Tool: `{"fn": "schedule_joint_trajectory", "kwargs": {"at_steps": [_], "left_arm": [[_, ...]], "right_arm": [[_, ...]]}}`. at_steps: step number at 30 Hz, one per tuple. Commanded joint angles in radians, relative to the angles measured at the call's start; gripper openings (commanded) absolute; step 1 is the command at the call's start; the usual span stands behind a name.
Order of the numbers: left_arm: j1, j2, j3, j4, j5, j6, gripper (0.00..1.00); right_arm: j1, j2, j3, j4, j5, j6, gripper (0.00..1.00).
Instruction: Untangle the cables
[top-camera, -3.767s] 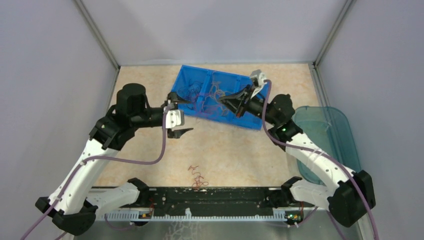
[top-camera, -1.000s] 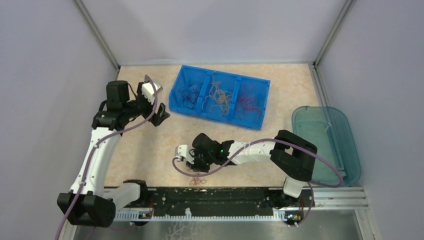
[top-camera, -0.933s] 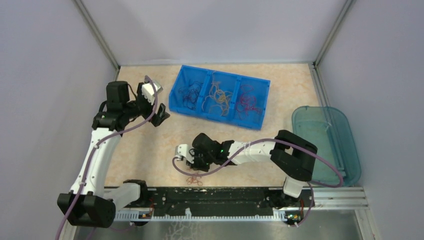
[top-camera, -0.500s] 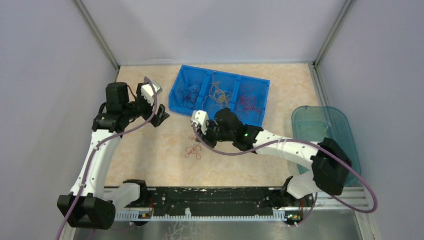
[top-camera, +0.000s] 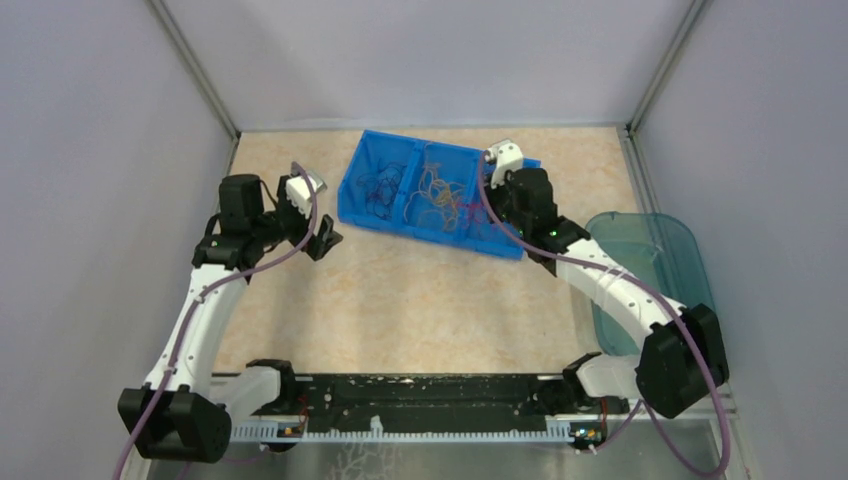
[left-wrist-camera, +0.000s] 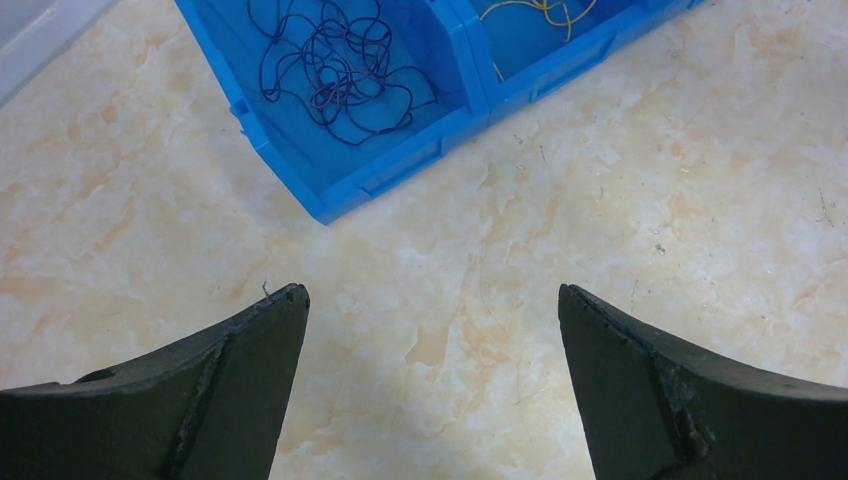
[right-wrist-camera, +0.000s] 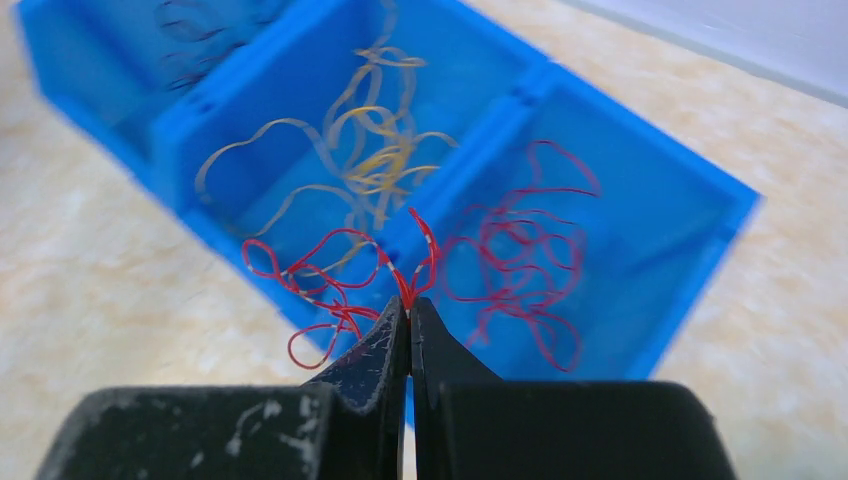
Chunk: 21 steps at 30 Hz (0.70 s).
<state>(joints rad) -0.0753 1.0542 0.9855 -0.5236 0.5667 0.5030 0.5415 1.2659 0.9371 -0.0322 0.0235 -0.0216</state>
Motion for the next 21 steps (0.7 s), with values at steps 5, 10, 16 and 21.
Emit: {"fn": "schedule_joint_trajectory", "kwargs": {"at_steps": [5, 10, 16, 21], "left_arm": [[0.011, -0.033, -0.061, 0.098, -0.005, -0.047, 1.0], [0.015, -0.042, -0.093, 0.144, -0.022, -0.068, 1.0], [0.032, -0.048, -0.127, 0.187, -0.024, -0.061, 1.0], [0.054, -0.043, -0.148, 0.226, -0.023, -0.068, 1.0]], "right_arm": [[-0.086, 0.07, 0.062, 0.107, 0.27, 0.031, 0.0], [-0.091, 0.132, 0.127, 0.105, 0.33, -0.005, 0.23], [-0.092, 0.108, 0.149, 0.089, 0.372, -0.015, 0.59], [-0.092, 0.059, 0.126, 0.072, 0.348, 0.023, 0.81]]}}
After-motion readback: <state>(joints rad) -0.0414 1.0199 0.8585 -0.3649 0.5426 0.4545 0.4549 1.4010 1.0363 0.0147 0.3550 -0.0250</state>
